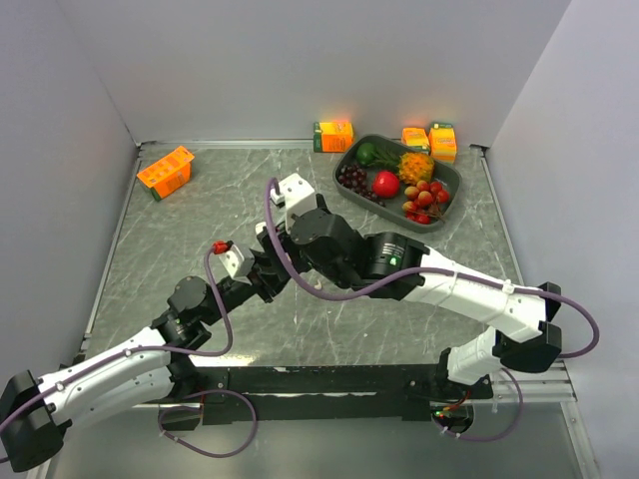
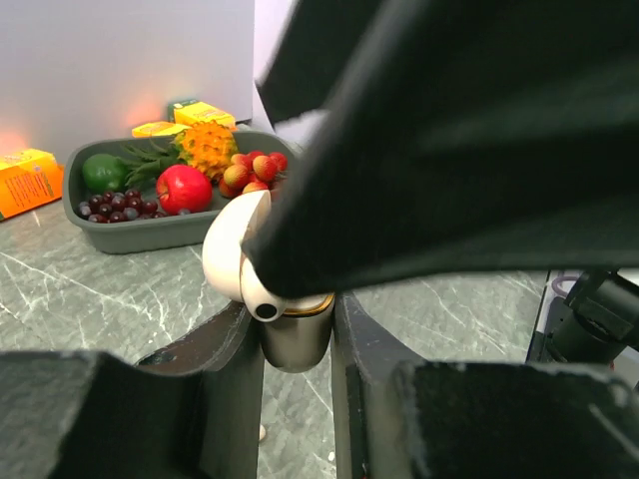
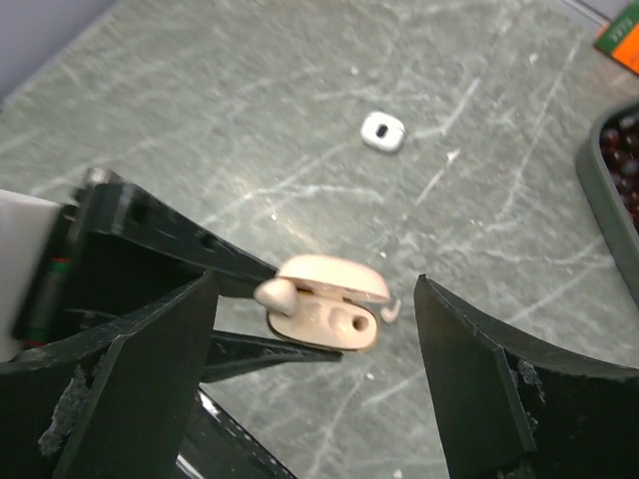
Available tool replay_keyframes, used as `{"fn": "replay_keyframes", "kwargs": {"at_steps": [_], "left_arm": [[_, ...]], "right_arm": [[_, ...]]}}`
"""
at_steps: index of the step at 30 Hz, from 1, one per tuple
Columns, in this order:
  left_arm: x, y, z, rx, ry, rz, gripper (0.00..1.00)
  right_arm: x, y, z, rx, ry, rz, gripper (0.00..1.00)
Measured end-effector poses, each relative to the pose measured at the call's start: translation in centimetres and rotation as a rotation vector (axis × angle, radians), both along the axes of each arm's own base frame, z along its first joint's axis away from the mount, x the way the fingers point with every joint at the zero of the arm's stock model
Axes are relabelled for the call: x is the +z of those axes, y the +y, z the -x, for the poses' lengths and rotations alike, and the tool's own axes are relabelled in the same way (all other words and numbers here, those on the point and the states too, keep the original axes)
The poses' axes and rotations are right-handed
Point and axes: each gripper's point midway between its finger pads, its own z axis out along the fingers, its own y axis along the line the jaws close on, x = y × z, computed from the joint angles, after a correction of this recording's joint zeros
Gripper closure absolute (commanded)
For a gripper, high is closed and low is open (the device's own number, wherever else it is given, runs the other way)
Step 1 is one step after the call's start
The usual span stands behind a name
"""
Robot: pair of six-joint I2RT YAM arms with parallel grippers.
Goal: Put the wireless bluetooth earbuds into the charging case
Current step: Adjust the earbud with the charging case.
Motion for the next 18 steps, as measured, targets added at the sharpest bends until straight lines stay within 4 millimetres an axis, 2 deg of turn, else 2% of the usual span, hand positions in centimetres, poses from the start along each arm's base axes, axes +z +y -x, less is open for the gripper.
{"fn": "replay_keyframes", "kwargs": {"at_steps": [3,12,18], "left_arm": [[0.1,0.1,-0.1,0.008,0.0,0.004,0.99],[0.0,0.2,0.0,0.012,0.001,0.0,0.99],[0.2,0.4,0.0,0.017,0.0,0.004,0.99]], "right_arm": [[-0.7,-0.4,-0.1,-0.028,0.02,0.031,0.11],[-1.0,-0.5,-0.4,-0.077,0.046,0.033,0.11],[-2.4,-0.1,-0.8,-0.1,0.066,0.065,0.11]]}}
